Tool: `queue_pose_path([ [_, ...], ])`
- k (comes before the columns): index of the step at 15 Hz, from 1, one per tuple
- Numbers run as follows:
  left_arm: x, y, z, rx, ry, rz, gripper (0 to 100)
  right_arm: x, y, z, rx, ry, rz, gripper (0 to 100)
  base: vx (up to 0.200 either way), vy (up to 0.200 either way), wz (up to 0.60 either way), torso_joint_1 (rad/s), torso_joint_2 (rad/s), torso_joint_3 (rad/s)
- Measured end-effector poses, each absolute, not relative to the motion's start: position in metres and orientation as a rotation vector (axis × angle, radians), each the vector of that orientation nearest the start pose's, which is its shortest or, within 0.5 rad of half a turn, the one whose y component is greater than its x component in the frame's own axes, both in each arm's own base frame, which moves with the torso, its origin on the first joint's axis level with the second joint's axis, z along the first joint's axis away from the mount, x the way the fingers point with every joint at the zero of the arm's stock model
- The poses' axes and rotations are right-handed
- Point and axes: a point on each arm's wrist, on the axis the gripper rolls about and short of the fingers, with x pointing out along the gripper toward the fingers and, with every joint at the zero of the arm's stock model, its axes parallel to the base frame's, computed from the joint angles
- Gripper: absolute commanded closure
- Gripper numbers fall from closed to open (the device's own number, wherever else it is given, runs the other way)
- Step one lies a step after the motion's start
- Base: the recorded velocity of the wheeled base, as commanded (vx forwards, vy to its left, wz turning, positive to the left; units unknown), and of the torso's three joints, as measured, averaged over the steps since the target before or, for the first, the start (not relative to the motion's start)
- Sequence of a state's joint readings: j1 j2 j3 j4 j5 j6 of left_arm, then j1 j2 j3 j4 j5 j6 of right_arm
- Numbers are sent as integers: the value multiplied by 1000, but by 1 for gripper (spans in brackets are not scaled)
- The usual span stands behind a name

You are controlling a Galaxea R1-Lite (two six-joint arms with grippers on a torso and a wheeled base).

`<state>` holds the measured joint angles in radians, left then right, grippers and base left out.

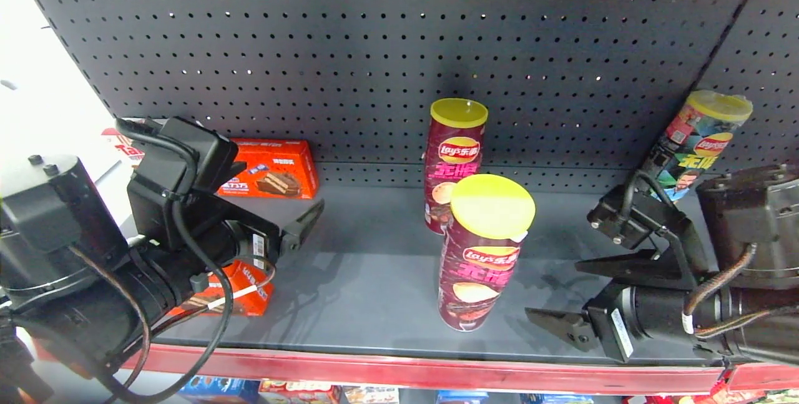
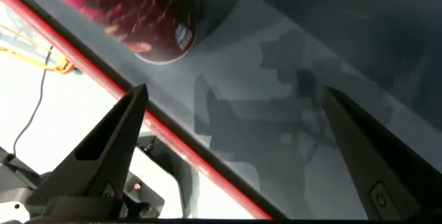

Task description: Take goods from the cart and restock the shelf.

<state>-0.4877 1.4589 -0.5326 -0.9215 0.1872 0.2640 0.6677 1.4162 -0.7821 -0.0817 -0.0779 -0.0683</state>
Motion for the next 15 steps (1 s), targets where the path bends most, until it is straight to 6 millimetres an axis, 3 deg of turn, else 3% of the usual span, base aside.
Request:
queue_pose_path([
  [10, 208, -106, 203, 263, -37, -301, 0, 210, 163, 199, -305, 506, 597, 0, 0, 0, 0, 0, 0, 0],
  [15, 207, -106, 202, 264, -35, -301, 0, 214, 161, 197, -304, 517, 580, 0, 0, 0, 0, 0, 0, 0],
])
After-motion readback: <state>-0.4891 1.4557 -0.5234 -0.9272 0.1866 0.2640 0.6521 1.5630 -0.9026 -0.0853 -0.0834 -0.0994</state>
